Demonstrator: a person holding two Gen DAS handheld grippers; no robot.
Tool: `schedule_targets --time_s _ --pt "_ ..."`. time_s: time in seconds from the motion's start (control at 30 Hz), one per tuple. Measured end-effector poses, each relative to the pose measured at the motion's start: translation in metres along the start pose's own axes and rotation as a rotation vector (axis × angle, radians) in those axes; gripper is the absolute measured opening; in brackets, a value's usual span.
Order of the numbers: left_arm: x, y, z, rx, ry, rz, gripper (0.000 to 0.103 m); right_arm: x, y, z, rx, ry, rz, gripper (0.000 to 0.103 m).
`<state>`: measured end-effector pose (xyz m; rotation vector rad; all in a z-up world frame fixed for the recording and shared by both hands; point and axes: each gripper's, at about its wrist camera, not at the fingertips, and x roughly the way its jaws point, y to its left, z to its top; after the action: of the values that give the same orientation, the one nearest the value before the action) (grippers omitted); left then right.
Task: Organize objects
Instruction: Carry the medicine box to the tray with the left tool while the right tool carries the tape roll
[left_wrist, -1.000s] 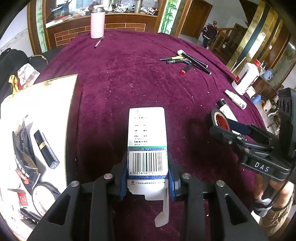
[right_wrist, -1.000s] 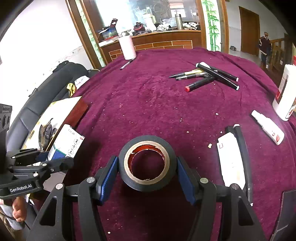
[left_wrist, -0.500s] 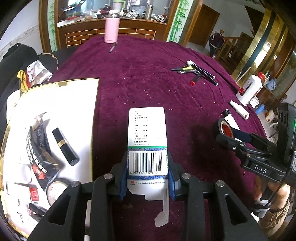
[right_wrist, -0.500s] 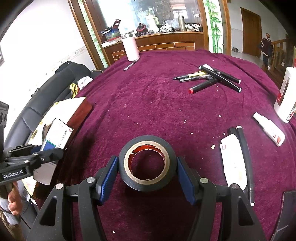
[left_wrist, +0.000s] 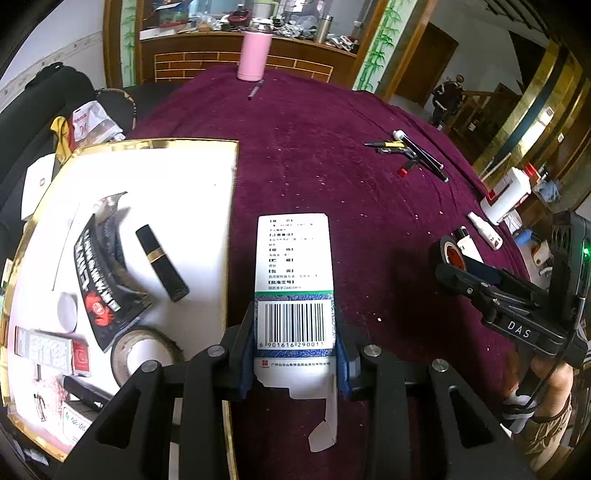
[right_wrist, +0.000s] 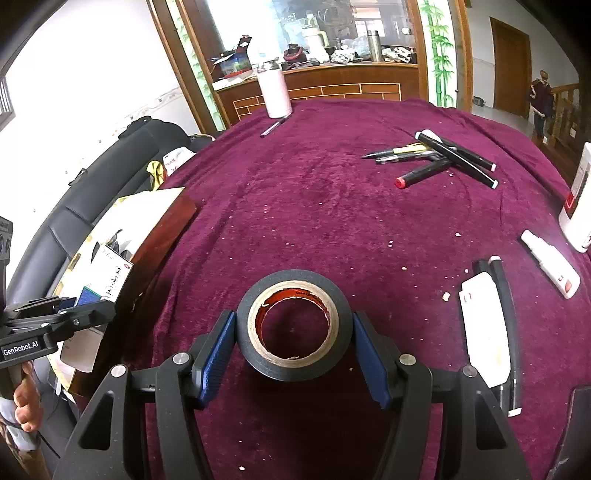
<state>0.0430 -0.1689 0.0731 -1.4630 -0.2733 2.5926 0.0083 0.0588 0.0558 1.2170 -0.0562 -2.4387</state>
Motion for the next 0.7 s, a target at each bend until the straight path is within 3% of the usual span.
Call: schedule_targets --time_s 0.7 --pt "-0.039 0.050 -0.015 -0.101 -0.042 0.061 0.034 0.011 0.024 0.002 -0.047 0.016 0.044 0.068"
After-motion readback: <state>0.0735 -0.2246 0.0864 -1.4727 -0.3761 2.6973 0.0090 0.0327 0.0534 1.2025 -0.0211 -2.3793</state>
